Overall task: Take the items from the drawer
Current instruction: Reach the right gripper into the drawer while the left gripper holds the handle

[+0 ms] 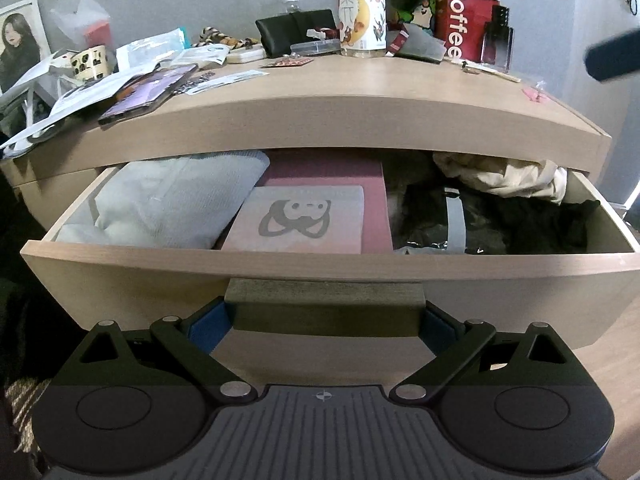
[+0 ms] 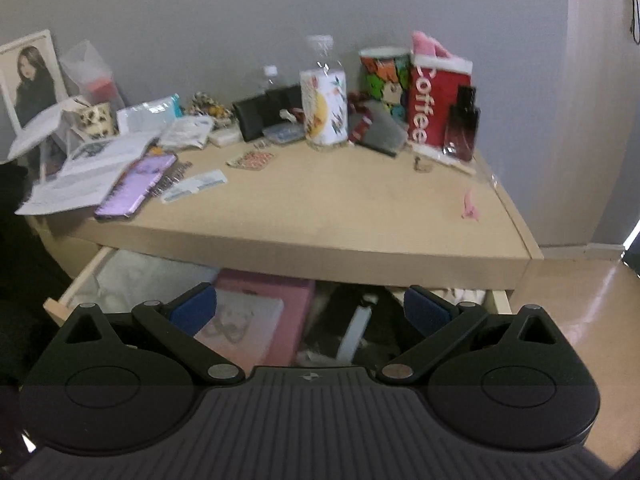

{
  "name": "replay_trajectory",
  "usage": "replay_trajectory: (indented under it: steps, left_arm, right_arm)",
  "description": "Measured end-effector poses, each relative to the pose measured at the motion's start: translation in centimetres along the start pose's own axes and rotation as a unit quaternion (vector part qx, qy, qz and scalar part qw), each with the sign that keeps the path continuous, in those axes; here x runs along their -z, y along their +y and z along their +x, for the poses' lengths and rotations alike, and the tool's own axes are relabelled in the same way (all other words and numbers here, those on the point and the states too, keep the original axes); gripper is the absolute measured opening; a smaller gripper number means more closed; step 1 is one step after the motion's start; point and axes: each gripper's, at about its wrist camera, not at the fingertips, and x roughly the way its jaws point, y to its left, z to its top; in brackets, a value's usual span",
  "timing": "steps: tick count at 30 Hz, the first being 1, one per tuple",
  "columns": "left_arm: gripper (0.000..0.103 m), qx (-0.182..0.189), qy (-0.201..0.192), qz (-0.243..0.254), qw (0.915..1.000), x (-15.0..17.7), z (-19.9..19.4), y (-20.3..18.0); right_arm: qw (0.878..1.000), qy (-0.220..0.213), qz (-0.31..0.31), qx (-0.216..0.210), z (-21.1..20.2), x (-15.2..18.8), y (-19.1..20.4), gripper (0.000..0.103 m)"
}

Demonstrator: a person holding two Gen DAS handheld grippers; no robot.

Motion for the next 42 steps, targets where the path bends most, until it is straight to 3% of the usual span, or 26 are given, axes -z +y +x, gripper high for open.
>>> replay_trajectory:
  steps: [5, 9, 19, 33, 42]
  left_arm:
    - [0.097, -0.001, 0.004, -0.003, 1.0000, 0.7, -0.9, 0.1]
    - [0.097, -0.002, 0.007, -0.005, 1.0000, 1.1, -1.6, 0.1]
    - [0.098, -0.001, 0.006, 0.000, 1.0000, 1.1, -1.4, 0.2]
    - [0.098, -0.002, 0.007, 0.000, 1.0000, 1.2, -1.5, 0.0]
    - [0.098, -0.003, 0.006, 0.000, 1.0000, 1.2, -1.5, -0.1]
  right_arm:
    - [1.000, -0.011, 0.008, -0.024, -1.6, 0.7, 0.4, 0.103]
    - [0.999, 0.005, 0.007, -0.031, -1.8, 0.8, 0.8, 0.103]
    - [0.997, 0.056, 0.026, -0.050, 1.3, 1.8, 0.4, 0.103]
    - [0.996, 0.071, 0.022, -0.054, 3.1, 2.3, 0.4, 0.103]
    - [0.993, 0.090, -0.005, -0.082, 5.0, 3.0, 1.1, 0.103]
